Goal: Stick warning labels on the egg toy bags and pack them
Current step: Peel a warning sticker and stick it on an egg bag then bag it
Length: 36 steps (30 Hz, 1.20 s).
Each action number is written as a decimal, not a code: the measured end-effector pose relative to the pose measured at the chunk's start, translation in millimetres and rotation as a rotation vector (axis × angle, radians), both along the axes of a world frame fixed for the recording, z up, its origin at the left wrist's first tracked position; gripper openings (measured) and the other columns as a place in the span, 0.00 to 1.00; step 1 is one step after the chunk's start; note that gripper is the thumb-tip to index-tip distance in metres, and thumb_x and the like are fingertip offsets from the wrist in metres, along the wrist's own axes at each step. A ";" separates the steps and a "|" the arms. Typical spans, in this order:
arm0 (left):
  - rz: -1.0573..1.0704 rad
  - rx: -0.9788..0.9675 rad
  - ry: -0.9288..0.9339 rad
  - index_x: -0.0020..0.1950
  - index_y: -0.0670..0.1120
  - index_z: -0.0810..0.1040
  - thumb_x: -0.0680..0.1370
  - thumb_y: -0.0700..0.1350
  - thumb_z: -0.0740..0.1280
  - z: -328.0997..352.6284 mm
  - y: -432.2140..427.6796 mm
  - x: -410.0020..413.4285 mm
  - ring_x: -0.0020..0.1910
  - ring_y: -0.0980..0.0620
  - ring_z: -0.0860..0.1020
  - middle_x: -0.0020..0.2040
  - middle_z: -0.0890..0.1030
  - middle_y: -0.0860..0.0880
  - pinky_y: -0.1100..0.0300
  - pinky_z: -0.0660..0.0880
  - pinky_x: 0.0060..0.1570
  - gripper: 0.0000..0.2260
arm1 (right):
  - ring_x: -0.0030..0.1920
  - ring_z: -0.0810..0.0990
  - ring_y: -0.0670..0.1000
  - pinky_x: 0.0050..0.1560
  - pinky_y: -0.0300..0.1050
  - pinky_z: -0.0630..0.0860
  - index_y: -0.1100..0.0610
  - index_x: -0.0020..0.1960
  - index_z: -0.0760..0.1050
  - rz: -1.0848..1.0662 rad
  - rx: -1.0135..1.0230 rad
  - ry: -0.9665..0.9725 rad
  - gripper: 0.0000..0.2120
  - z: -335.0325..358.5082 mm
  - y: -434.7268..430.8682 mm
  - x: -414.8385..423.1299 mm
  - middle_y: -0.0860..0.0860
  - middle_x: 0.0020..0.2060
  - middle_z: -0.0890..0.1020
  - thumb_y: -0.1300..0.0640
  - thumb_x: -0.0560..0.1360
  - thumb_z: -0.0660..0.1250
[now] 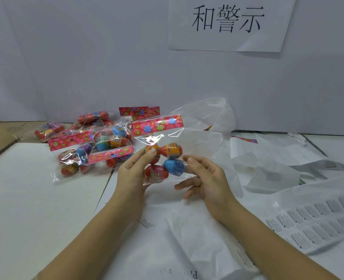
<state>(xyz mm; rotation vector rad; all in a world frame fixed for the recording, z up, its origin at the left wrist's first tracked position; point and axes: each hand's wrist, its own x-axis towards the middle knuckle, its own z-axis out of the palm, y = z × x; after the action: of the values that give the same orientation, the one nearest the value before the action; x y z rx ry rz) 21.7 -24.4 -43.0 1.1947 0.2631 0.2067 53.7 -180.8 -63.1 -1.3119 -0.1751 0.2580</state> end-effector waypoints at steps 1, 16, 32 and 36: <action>0.010 -0.005 0.013 0.40 0.53 0.87 0.65 0.52 0.70 -0.3 2.1 0.9 0.35 0.54 0.83 0.39 0.85 0.52 0.62 0.80 0.33 0.08 | 0.33 0.84 0.58 0.23 0.40 0.76 0.55 0.53 0.78 -0.017 -0.008 0.002 0.09 -0.5 -0.7 0.9 0.54 0.46 0.85 0.52 0.76 0.66; -0.029 0.024 0.064 0.45 0.50 0.84 0.76 0.48 0.68 -9.0 12.1 10.9 0.32 0.55 0.83 0.36 0.85 0.52 0.61 0.80 0.30 0.05 | 0.33 0.84 0.54 0.24 0.39 0.76 0.56 0.51 0.77 -0.047 -0.126 -0.045 0.05 -5.6 1.5 3.7 0.47 0.40 0.85 0.56 0.79 0.64; -0.042 0.002 -0.038 0.49 0.46 0.84 0.68 0.49 0.70 -13.8 6.2 10.9 0.37 0.54 0.84 0.39 0.86 0.50 0.60 0.80 0.32 0.12 | 0.29 0.83 0.52 0.22 0.39 0.76 0.55 0.50 0.72 -0.090 -0.126 0.010 0.06 -5.9 5.1 3.0 0.50 0.45 0.81 0.56 0.82 0.58; 0.023 -0.036 0.010 0.47 0.48 0.83 0.76 0.48 0.68 -16.1 12.2 14.6 0.35 0.53 0.84 0.38 0.85 0.52 0.58 0.81 0.33 0.06 | 0.30 0.84 0.54 0.26 0.41 0.78 0.56 0.52 0.72 -0.117 -0.067 0.037 0.06 -6.9 3.4 4.6 0.49 0.36 0.85 0.54 0.82 0.58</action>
<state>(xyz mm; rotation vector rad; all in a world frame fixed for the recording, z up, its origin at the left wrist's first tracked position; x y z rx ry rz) 36.3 -12.2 -59.1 1.1580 0.2885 0.2152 58.3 -177.3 -70.0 -1.3773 -0.0583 0.1903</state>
